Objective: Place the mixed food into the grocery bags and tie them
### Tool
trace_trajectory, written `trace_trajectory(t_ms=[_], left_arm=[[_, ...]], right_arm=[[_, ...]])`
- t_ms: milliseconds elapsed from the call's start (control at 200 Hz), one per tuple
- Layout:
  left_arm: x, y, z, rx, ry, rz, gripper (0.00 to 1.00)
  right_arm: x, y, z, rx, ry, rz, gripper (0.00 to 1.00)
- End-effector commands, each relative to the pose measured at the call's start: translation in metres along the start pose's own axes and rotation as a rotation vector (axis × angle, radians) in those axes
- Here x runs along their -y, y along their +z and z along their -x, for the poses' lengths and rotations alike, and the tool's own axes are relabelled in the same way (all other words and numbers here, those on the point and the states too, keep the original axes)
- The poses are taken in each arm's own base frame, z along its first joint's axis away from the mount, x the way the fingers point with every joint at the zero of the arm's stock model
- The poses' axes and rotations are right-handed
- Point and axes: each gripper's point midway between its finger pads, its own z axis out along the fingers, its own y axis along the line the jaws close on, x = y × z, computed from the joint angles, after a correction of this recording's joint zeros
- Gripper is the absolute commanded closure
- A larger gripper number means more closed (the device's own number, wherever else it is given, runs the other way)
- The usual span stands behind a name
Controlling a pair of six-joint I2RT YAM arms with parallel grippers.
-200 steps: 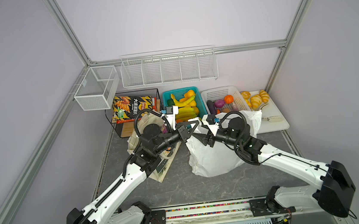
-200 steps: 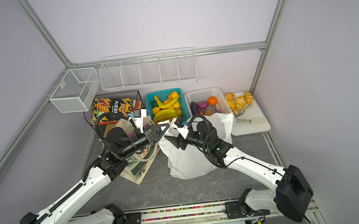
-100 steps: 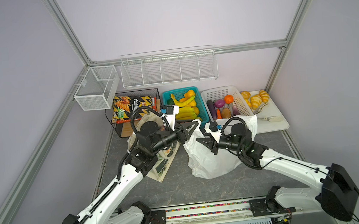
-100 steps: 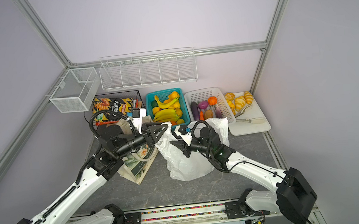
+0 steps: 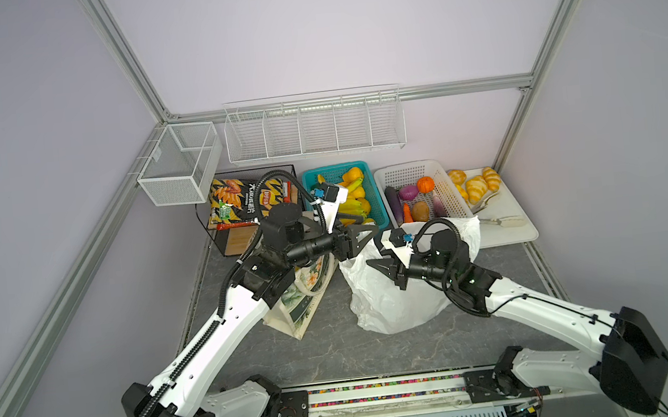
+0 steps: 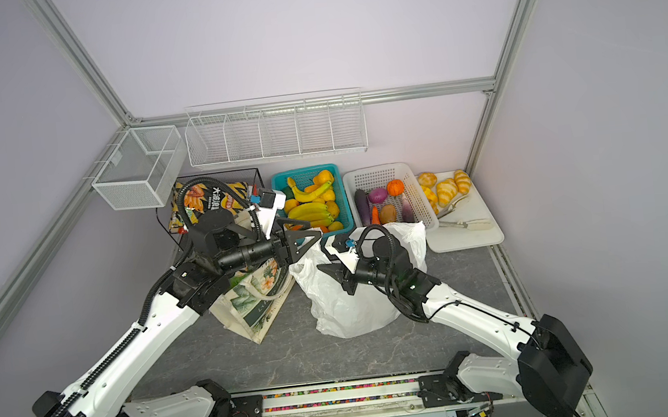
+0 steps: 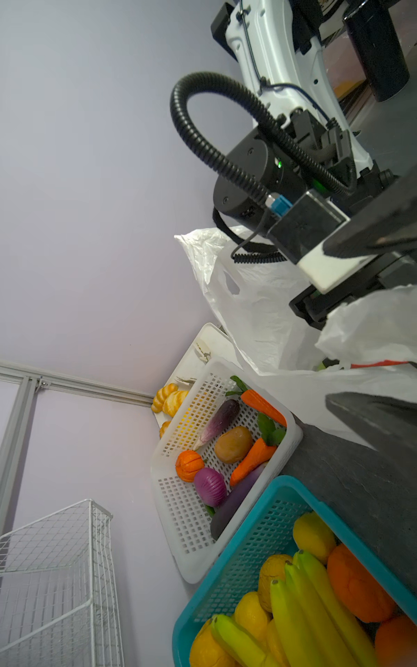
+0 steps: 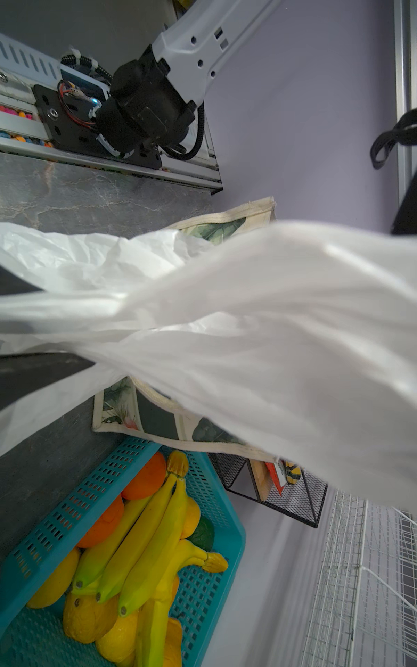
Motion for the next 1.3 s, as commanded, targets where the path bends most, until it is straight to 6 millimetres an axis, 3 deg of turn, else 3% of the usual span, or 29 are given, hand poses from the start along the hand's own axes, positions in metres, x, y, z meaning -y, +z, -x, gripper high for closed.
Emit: trace_trajectory(t_ms=[0, 85, 145, 210, 250, 325, 435, 745, 945, 1060, 1155, 1205, 1295], left_arm=[[0.0, 0.004, 0.002, -0.022, 0.008, -0.015, 0.5], [0.003, 0.009, 0.008, 0.012, -0.018, -0.046, 0.8], [0.005, 0.01, 0.012, 0.036, -0.048, -0.064, 1.0], [0.006, 0.007, 0.014, 0.066, -0.081, -0.067, 1.0], [0.006, 0.005, 0.014, 0.086, -0.104, -0.065, 1.0], [0.007, 0.002, 0.015, 0.121, -0.145, -0.064, 1.0], [0.009, 0.001, 0.011, 0.145, -0.211, -0.058, 1.0], [0.009, 0.004, 0.004, 0.183, -0.414, -0.001, 1.0], [0.008, -0.001, 0.012, 0.251, -0.514, 0.0, 1.0], [0.006, -0.001, 0.013, 0.263, -0.549, 0.002, 1.0], [0.007, -0.001, 0.014, 0.267, -0.577, -0.008, 1.0], [0.008, -0.003, 0.016, 0.274, -0.584, -0.014, 1.0], [0.008, -0.006, 0.02, 0.288, -0.592, -0.004, 1.0]], right_arm=[[-0.004, -0.005, 0.0, 0.004, -0.023, 0.017, 0.81], [-0.004, -0.006, 0.0, -0.006, -0.025, 0.008, 0.73], [0.002, -0.011, 0.0, -0.02, -0.022, -0.045, 0.57], [0.009, -0.019, 0.003, -0.044, -0.015, -0.125, 0.35], [0.01, -0.022, 0.005, -0.05, -0.021, -0.161, 0.16], [0.003, -0.022, 0.009, -0.055, -0.047, -0.211, 0.0], [-0.002, -0.016, 0.018, -0.027, -0.067, -0.304, 0.12], [-0.001, 0.007, 0.069, 0.198, -0.067, -0.463, 0.12], [0.004, 0.013, 0.081, 0.32, -0.018, -0.524, 0.11], [0.012, 0.015, 0.08, 0.361, 0.016, -0.573, 0.08], [0.031, 0.015, 0.078, 0.39, 0.031, -0.688, 0.04], [0.042, 0.02, 0.066, 0.371, 0.021, -0.751, 0.0], [0.054, 0.023, 0.035, 0.334, -0.004, -0.828, 0.11]])
